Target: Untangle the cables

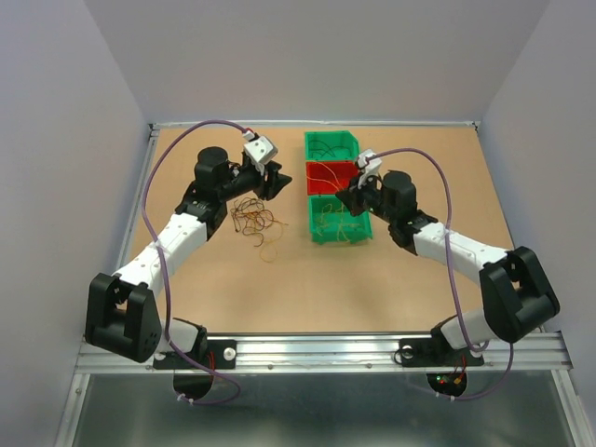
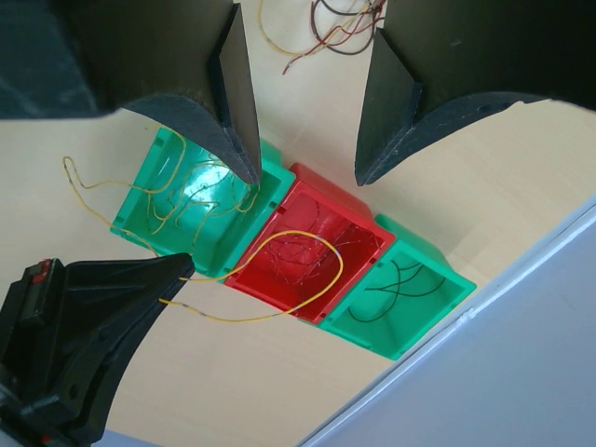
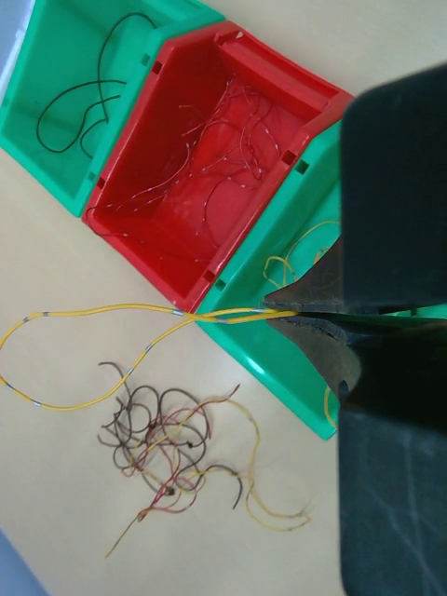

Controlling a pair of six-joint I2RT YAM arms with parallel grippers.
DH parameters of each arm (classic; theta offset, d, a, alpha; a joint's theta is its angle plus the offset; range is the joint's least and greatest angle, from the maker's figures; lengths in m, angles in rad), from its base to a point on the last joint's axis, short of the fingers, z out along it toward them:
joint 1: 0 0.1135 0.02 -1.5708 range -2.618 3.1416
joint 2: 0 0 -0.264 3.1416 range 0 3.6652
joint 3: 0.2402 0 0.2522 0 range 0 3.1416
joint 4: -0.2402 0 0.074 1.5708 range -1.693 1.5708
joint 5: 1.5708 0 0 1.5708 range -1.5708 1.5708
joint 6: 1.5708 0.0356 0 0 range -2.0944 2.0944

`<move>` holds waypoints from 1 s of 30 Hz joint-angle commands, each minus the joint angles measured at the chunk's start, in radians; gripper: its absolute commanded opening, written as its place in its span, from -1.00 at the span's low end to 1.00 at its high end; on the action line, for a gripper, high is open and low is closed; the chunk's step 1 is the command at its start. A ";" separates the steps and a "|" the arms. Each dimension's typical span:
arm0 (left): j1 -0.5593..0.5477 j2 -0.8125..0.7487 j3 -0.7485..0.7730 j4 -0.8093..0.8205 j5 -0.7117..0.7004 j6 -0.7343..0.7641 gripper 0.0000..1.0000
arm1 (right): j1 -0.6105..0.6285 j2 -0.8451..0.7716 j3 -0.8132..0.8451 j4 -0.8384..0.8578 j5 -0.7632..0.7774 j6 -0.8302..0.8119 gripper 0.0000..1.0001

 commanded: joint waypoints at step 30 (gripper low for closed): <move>-0.053 0.036 0.065 -0.032 -0.021 0.080 0.11 | -0.126 0.318 0.129 -0.135 -0.475 -0.259 -0.99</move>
